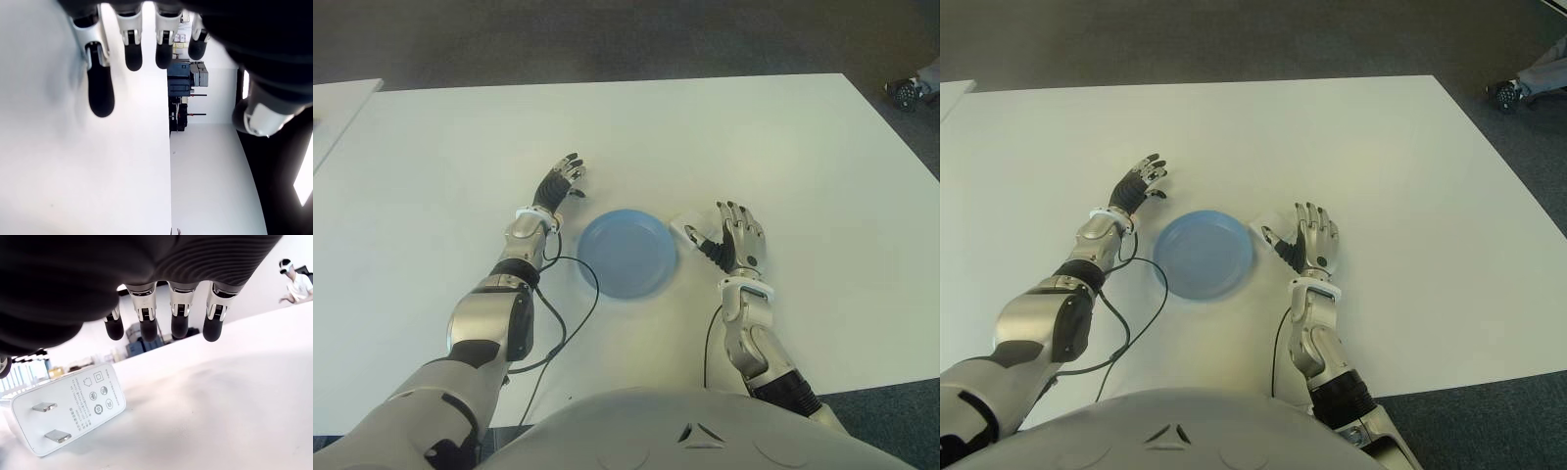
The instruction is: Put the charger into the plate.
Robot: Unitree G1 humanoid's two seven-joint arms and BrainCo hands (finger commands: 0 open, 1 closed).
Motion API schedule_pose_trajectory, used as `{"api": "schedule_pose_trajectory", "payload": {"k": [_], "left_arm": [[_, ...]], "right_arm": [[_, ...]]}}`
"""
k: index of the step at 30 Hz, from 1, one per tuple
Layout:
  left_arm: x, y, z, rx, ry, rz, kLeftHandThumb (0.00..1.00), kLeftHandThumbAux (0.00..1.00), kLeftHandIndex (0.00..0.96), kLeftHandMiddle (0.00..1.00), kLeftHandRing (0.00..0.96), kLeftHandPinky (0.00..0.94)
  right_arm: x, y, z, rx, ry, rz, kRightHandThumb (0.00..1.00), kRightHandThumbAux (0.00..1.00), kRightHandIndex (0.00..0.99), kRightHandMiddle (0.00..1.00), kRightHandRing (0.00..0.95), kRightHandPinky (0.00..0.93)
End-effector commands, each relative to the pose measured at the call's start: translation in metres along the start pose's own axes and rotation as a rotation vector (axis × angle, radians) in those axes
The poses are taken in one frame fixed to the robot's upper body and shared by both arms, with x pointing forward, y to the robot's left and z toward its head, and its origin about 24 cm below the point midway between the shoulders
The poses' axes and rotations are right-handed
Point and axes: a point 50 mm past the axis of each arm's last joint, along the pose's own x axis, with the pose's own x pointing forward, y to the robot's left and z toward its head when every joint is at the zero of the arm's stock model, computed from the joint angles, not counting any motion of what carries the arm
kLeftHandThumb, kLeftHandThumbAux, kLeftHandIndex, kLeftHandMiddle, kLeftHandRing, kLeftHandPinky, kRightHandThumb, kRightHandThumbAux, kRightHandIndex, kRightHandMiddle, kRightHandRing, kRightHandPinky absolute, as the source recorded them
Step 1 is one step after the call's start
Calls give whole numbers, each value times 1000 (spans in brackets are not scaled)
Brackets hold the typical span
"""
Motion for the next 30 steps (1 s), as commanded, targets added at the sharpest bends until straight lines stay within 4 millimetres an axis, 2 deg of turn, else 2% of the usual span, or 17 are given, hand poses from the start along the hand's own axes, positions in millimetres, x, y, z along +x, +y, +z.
{"api": "schedule_pose_trajectory", "payload": {"k": [1, 30], "left_arm": [[-12, -2, -29, -22, 125, -12, 0, 517, 30, 102, 115, 133], [-11, -4, -29, -28, 128, -14, 0, 514, 43, 111, 124, 143]], "right_arm": [[-2, 1, 0, -7, 11, 27, 281, 192, 0, 0, 0, 0], [-2, -1, 5, -5, -32, 61, 241, 193, 0, 0, 0, 0]]}}
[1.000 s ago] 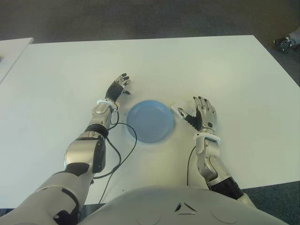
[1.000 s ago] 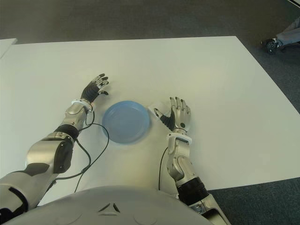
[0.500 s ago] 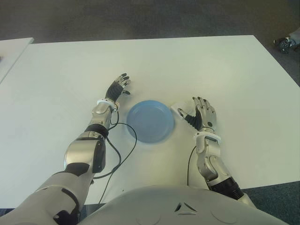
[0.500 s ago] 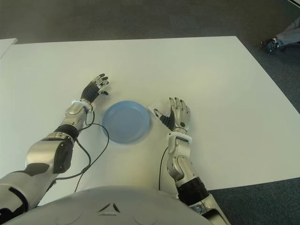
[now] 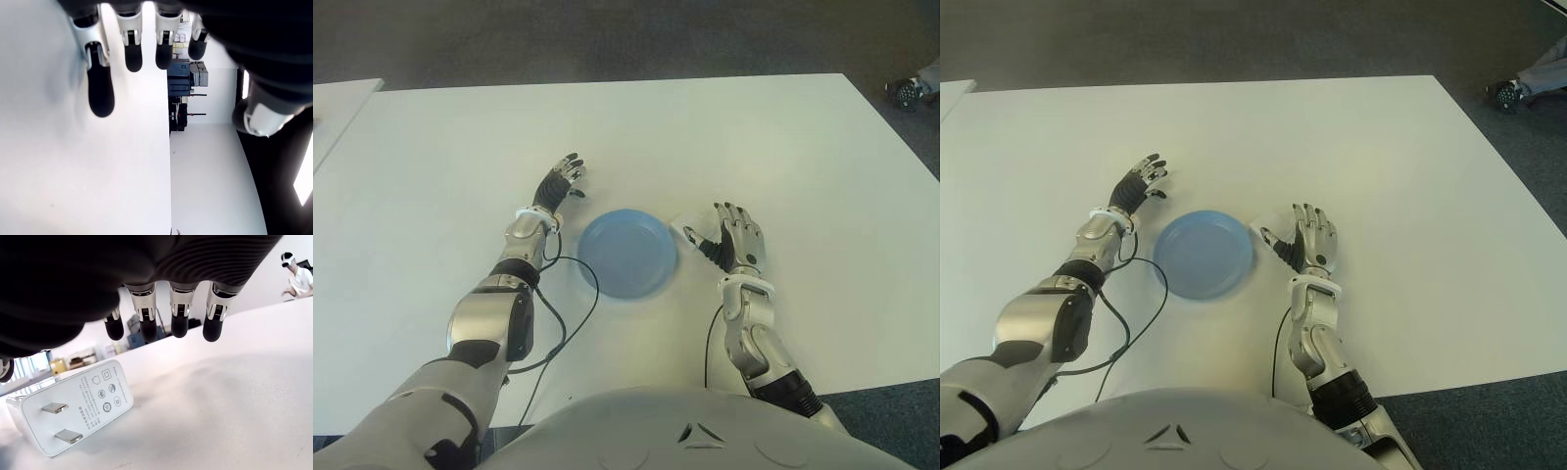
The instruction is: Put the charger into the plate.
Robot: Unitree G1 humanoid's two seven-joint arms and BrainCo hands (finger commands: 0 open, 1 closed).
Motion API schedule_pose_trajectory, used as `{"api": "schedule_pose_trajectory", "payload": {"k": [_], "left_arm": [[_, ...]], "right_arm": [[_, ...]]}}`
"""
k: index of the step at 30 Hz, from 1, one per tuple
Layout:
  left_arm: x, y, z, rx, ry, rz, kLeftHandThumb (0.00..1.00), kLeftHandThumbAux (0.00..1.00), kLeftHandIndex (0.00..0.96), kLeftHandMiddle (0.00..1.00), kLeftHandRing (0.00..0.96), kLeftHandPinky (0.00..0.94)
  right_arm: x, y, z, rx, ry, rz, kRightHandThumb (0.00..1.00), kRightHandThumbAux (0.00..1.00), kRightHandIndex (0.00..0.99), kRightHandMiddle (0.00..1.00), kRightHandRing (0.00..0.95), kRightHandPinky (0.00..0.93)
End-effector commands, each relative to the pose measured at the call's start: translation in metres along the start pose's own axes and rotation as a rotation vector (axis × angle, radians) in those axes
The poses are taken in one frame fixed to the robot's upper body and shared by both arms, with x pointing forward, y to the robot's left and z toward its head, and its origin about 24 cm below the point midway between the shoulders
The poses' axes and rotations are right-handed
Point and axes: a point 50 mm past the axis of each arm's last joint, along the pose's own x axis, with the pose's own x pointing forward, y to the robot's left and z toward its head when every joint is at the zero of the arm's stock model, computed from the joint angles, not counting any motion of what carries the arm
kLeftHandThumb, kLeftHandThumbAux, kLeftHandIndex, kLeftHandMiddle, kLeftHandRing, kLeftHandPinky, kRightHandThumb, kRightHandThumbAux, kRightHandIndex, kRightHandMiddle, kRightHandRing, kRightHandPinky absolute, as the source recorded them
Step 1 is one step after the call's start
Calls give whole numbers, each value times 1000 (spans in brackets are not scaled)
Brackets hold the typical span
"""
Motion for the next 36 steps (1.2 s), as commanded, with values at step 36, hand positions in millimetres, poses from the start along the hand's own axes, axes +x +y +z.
{"api": "schedule_pose_trajectory", "payload": {"k": [36], "left_arm": [[-9, -11, -29, -38, 117, -18, 0, 488, 34, 110, 124, 158]], "right_arm": [[1, 1, 12, -35, -76, 91, 261, 171, 0, 0, 0, 0]]}}
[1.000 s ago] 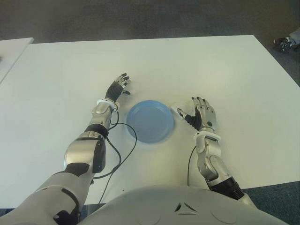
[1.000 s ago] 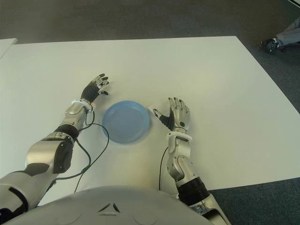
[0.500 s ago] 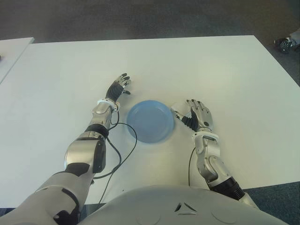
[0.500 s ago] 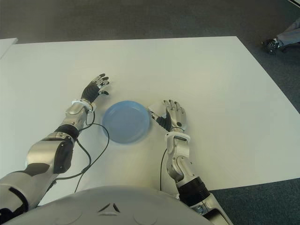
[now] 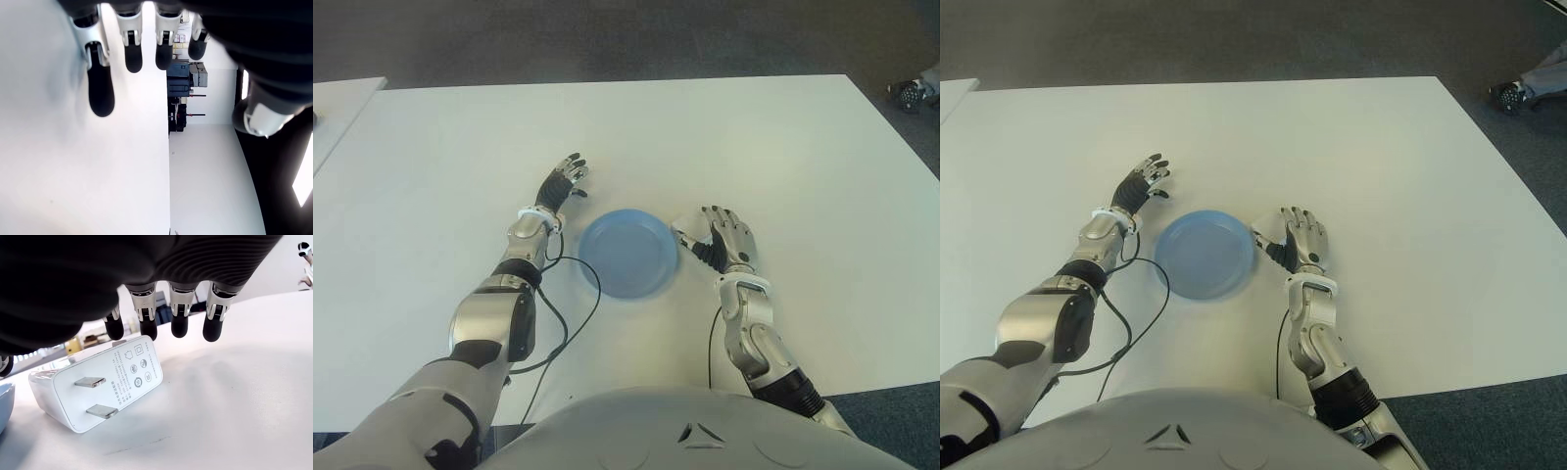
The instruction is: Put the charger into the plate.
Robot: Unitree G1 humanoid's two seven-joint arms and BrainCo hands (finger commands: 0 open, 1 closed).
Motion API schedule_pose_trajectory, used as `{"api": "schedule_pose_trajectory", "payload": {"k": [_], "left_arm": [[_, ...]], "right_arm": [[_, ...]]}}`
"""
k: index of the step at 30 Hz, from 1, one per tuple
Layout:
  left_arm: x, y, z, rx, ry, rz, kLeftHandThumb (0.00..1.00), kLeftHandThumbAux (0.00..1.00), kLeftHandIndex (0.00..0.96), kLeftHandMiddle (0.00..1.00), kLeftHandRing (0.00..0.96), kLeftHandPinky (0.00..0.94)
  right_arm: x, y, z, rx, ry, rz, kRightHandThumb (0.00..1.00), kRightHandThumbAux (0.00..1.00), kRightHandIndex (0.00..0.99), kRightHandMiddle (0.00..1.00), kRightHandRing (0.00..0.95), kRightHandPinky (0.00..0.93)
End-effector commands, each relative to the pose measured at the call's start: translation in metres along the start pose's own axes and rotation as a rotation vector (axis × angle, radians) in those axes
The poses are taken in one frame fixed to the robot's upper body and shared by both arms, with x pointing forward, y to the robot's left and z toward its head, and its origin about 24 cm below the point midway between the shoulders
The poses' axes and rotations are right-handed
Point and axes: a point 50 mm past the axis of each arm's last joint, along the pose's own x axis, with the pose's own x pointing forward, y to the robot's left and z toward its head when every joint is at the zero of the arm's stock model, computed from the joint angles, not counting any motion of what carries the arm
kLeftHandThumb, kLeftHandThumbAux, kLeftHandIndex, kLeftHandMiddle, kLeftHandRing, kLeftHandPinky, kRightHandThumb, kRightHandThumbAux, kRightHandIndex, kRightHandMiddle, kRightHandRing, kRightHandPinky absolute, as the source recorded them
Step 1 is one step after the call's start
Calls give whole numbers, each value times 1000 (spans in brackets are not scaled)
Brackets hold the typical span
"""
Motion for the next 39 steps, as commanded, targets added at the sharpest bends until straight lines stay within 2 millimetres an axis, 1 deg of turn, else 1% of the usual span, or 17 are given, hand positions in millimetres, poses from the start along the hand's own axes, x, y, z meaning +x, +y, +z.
{"api": "schedule_pose_trajectory", "payload": {"k": [1, 17, 25, 39], "left_arm": [[-10, -6, -29, -34, 120, -9, 0, 488, 33, 109, 124, 157], [-10, -6, -28, -37, 120, -11, 0, 485, 29, 104, 121, 157], [-10, -5, -28, -34, 121, -8, 0, 486, 28, 105, 120, 156], [-11, -3, -29, -42, 123, -7, 0, 491, 31, 106, 119, 155]], "right_arm": [[2, 0, 3, 0, -13, -1, 259, 171, 0, 0, 0, 0], [3, 4, 6, 6, -17, 6, 253, 171, 0, 0, 0, 0], [3, 8, 2, 7, -8, 4, 238, 173, 0, 0, 0, 0], [4, 14, 1, 9, 21, -15, 222, 175, 0, 0, 0, 0]]}}
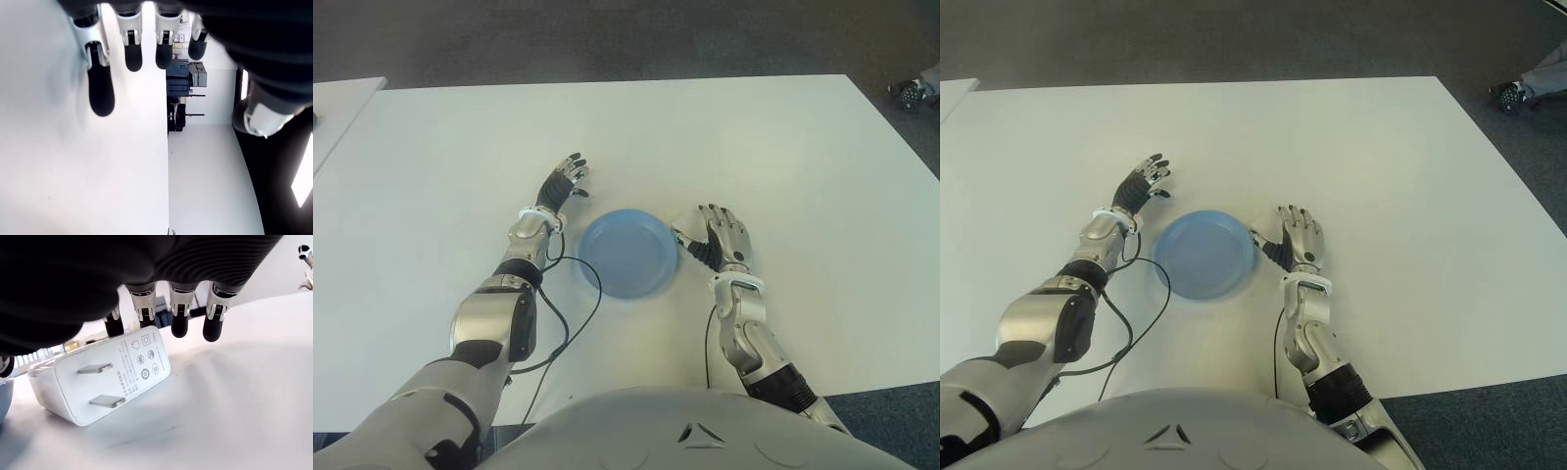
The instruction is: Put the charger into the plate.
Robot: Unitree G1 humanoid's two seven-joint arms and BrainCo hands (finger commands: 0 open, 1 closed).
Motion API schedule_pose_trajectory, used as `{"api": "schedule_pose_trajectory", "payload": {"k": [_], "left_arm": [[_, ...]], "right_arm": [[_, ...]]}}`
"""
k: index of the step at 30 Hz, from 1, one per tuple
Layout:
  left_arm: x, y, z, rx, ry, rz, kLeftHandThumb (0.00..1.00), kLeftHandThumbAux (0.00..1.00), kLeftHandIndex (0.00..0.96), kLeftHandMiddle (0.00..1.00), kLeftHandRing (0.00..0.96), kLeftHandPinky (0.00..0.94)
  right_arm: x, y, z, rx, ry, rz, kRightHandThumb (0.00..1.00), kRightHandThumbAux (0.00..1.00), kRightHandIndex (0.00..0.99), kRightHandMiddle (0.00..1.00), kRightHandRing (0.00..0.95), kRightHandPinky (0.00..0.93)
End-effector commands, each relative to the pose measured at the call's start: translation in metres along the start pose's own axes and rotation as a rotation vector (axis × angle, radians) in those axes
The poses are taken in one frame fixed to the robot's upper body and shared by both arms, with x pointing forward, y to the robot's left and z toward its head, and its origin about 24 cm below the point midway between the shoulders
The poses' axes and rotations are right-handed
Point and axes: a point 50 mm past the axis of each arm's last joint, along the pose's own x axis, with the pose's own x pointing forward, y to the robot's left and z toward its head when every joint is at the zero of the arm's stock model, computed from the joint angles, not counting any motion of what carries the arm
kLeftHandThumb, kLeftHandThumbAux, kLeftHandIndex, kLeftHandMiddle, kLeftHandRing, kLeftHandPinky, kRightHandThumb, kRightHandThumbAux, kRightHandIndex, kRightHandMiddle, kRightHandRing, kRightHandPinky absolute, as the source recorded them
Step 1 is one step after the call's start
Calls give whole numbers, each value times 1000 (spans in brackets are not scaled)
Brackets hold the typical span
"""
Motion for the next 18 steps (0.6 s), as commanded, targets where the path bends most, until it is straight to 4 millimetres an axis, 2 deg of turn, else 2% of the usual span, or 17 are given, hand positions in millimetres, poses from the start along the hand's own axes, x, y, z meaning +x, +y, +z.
{"api": "schedule_pose_trajectory", "payload": {"k": [1, 18], "left_arm": [[-11, -2, -29, -35, 125, -7, 0, 491, 30, 106, 119, 155], [-14, 2, -29, -24, 123, -5, 0, 488, 37, 112, 127, 157]], "right_arm": [[0, 5, -2, 7, 20, 10, 222, 175, 0, 0, 0, 0], [4, 21, -8, 16, 69, 24, 266, 173, 0, 0, 0, 0]]}}
